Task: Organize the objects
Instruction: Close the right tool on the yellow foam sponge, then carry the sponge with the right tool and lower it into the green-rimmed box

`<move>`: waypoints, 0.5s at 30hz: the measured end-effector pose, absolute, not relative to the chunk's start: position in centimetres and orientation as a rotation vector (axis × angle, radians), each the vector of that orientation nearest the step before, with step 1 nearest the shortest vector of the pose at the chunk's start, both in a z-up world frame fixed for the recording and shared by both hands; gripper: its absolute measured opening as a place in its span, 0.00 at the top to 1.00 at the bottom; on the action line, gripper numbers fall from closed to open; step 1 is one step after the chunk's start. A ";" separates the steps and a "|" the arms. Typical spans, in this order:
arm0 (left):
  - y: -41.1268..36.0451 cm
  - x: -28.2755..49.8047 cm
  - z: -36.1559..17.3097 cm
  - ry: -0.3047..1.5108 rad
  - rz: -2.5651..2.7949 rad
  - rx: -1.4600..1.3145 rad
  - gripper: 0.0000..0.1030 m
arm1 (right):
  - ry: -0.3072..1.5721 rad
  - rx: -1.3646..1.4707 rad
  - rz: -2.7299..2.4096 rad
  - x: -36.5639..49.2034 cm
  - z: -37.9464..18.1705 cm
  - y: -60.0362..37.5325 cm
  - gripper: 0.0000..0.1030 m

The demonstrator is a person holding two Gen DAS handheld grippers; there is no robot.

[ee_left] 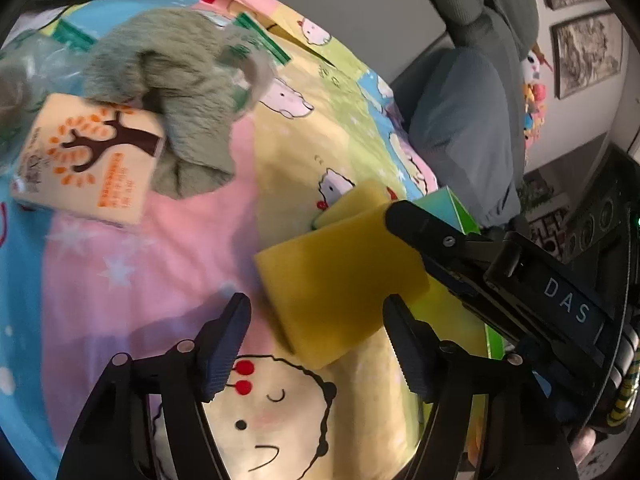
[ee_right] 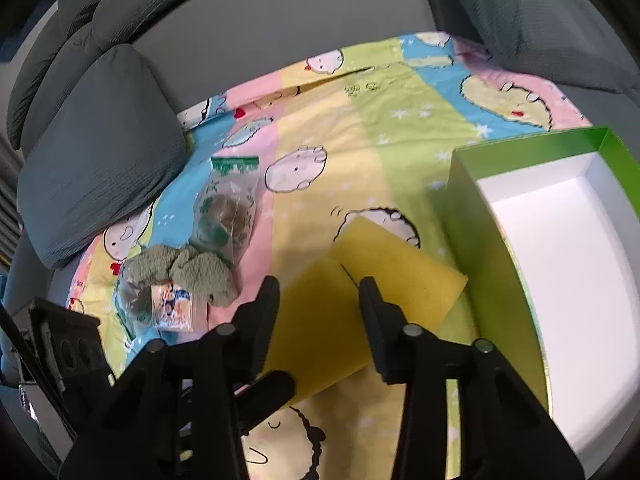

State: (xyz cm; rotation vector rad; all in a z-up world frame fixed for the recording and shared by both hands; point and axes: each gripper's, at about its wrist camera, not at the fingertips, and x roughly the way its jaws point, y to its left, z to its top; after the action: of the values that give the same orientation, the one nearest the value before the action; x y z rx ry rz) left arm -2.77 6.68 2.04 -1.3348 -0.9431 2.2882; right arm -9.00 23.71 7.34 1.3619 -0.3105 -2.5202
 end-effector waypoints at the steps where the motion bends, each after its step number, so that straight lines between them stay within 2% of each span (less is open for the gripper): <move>1: 6.9 -2.7 2.1 -0.925 2.300 -1.328 0.34 | -0.313 1.371 -2.511 -9.1 7.1 23.8 0.62; 2: 7.1 -2.7 2.2 -0.915 2.303 -1.324 0.40 | -0.317 1.381 -2.504 -9.1 6.9 23.9 0.62; 9: 7.9 -2.1 3.3 -0.840 2.361 -1.294 0.42 | -0.328 1.364 -2.494 -8.3 6.5 24.5 0.62; 15: 8.6 -0.7 6.0 -0.705 2.483 -1.190 0.42 | -0.382 1.300 -2.496 -6.5 7.5 25.0 0.60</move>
State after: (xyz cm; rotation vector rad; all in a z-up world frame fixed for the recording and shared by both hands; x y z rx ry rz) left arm -0.69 8.60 5.96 -1.1903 -0.7051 2.4834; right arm -6.47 25.03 7.55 1.2996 -0.3821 -2.4955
